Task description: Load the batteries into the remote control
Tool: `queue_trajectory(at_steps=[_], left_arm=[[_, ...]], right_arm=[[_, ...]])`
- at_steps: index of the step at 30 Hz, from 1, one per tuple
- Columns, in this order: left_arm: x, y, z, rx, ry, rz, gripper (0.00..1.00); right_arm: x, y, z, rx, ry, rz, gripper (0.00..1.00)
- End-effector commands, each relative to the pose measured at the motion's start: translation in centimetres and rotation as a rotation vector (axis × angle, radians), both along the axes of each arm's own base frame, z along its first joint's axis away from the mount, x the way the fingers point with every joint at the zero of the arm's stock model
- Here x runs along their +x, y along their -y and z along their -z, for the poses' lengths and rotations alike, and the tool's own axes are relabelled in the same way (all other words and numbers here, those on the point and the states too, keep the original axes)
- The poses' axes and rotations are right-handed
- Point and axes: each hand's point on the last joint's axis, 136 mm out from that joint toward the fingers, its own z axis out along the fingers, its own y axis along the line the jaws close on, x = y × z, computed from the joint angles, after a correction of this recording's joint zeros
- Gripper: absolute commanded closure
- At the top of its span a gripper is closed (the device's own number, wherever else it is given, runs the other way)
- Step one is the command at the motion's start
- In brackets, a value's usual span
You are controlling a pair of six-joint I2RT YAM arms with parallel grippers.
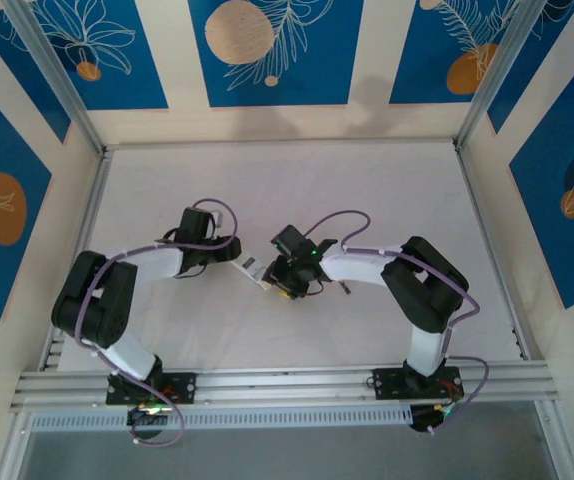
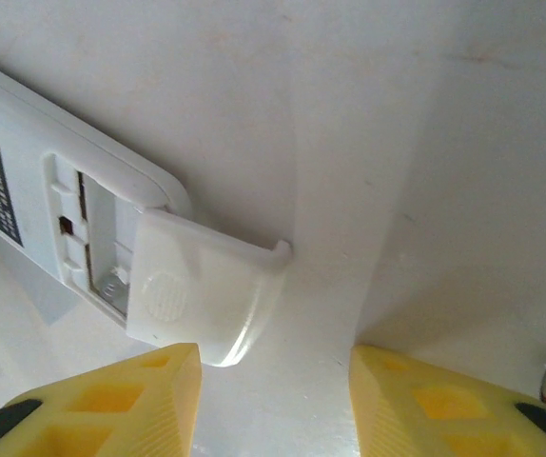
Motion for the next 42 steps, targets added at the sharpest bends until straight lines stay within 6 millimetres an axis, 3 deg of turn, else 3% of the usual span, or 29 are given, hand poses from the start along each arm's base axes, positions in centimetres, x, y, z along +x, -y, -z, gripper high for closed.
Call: queue_trajectory(at_steps=[1,7,16,21,25,42], left_arm=[[0.2,-0.2,-2.3,-0.013,0.040,-0.002,0.37],[0.0,-0.1,-3.8,-0.038,0.066,-0.009,0.32],[-0.3,-0.5,-4.2,-0.036,0.081,-0.026,0.37],[-0.4,-0.5,-4.2,-0.038,0.079,-0.026,0.36],[-0.5,-0.5,-4.2,-0.040,0.078,-0.025,0.35],[-0.5,-0.6,-4.0,-0.031,0.079,-0.027,0.35]], right_arm=[[-0.6,0.9,-0.8,-0.055,0.014,-0.036,0.52],[0.6,0.1,-1.1,-0.044,0.022,-0.042,0.48],[3.3,-1.8,-4.2,-0.060,0.126,-0.100,0.71],[4.5,-3.0,-3.7,-0.060,0.112,-0.115,0.85],[5.1,-3.6,-3.0,-0.070,0.095,-0.123,0.89],[3.5,-2.9,-1.1,-0.107,0.032,-0.121,0.91]])
